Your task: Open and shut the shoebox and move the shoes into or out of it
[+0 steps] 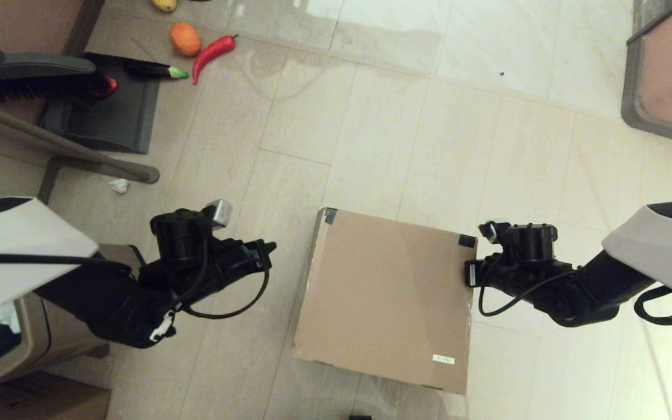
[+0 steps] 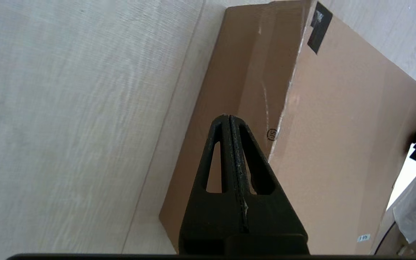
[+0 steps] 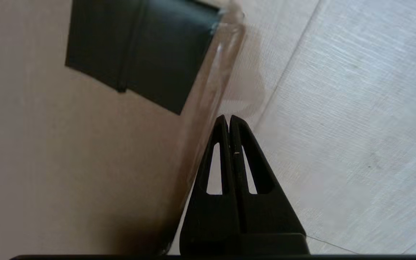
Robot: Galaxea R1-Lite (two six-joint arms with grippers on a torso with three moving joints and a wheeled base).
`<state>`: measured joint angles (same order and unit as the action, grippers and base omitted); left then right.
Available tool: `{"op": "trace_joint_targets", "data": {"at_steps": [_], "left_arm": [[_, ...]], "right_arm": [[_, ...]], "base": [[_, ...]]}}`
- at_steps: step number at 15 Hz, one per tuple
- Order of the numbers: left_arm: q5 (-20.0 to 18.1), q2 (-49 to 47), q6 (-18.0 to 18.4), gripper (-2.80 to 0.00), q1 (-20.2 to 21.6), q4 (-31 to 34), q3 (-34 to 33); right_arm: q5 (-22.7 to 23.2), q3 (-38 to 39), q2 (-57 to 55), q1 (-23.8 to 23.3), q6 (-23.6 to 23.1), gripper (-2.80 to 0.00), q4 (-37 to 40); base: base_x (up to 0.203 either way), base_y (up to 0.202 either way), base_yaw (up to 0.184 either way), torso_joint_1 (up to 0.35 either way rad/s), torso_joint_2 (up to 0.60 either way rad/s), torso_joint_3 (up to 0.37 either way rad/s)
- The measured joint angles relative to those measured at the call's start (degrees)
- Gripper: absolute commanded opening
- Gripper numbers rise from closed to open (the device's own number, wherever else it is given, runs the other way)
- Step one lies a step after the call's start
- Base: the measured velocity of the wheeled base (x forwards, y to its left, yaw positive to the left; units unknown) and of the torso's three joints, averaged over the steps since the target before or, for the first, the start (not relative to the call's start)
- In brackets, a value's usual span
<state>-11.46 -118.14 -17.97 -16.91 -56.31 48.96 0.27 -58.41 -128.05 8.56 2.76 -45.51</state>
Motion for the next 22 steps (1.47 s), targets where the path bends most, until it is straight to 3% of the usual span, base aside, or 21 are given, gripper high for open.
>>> {"op": "trace_joint_targets", "data": {"at_steps": [3,8,12,16,19,22], "left_arm": [[0.0,0.9,0.0,-2.80,1.0,0.0,-0.8],[0.1,8.3,0.2,-2.80,2.1,0.0,-9.2],[1.3,23.6,1.8,-2.80,3.2,0.2,-22.8],[2.6,44.2,6.3,-2.80,10.4,2.8,-40.4],[2.8,60.4,12.3,-2.80,14.2,15.1,-46.0],[3.7,77.2,20.5,-2.80,15.1,37.5,-46.7]], "right_arm": [[-1.3,-2.9,0.5,1.9,0.2,-2.80,2.3],[-2.0,5.8,12.3,2.1,-0.2,-2.80,5.6],[-2.4,14.3,35.5,4.5,-1.2,-2.80,17.1],[-4.4,33.0,63.0,5.8,-2.9,-2.80,33.0],[-4.0,48.1,81.0,6.6,-4.5,-2.80,39.2],[-0.4,53.6,95.8,7.0,-6.5,-2.80,48.4]], "base": [[0.000,0.000,0.000,0.000,0.00,0.000],[0.000,0.000,0.000,0.000,0.00,0.000],[0.000,0.000,0.000,0.000,0.00,0.000],[0.000,0.000,0.000,0.000,0.00,0.000],[0.000,0.000,0.000,0.000,0.00,0.000],[0.000,0.000,0.000,0.000,0.00,0.000]]}}
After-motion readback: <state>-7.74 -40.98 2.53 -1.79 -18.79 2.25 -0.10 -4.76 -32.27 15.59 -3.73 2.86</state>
